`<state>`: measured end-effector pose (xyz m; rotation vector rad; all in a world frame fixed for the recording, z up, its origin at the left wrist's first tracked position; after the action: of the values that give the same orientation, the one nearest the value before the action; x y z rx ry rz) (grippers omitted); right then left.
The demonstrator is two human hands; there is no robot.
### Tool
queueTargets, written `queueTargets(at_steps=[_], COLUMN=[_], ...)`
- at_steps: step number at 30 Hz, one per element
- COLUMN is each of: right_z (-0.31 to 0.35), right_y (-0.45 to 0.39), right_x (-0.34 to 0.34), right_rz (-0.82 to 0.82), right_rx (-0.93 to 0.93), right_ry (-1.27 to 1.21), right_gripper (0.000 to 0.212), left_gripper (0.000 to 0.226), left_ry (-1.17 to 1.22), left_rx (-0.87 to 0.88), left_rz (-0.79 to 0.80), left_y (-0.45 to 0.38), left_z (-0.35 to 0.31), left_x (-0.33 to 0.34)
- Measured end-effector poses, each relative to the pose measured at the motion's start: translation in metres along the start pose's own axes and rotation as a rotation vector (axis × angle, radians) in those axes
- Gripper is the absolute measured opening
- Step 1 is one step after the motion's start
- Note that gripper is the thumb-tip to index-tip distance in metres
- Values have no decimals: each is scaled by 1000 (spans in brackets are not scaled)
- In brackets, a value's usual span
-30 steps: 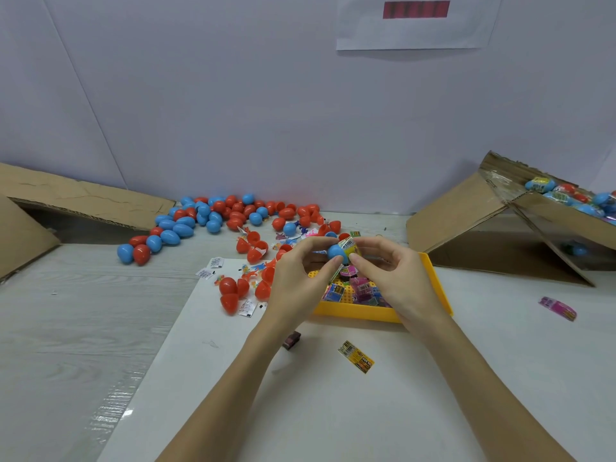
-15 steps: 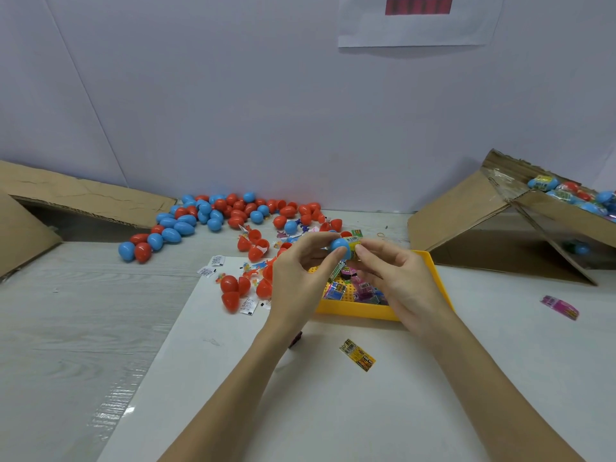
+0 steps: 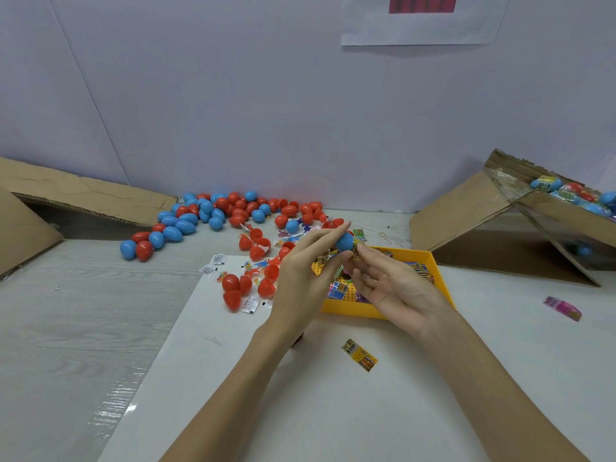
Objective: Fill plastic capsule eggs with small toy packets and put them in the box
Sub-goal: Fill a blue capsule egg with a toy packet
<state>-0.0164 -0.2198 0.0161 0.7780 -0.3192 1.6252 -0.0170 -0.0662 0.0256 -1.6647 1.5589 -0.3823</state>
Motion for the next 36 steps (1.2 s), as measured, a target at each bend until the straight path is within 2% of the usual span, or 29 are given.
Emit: queueTargets(at_steps=[5, 12, 21, 27, 30, 36], right_z=[-2, -5, -16, -17, -17, -19], right_y=[3, 7, 8, 7, 9, 10], right_x=[5, 10, 16, 16, 18, 20], right_rz=[64, 98, 120, 89, 90, 15], right_rx=[98, 144, 261, 246, 248, 200], right_ry=[-43, -92, -202, -234, -243, -236], right_gripper=[18, 17, 32, 36, 31, 42], left_gripper=[47, 32, 30, 29, 28, 26], left_ry=[67, 75, 26, 47, 45, 35], left_rx=[-65, -61, 7, -16, -33, -46], left_rz=[24, 20, -73, -77, -80, -87], left_y=[-1, 0, 1, 1, 1, 3], left_z=[2, 1, 2, 0, -2, -3], left_x=[1, 4, -1, 1, 1, 4])
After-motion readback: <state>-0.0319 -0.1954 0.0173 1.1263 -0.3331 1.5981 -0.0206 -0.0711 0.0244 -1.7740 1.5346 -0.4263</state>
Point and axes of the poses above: each hand's wrist, its own y-axis away from the middle knuckle, its own x-axis out of the palm, z = x × y, the point moved 3 cm from there along -y, towards the middle knuckle
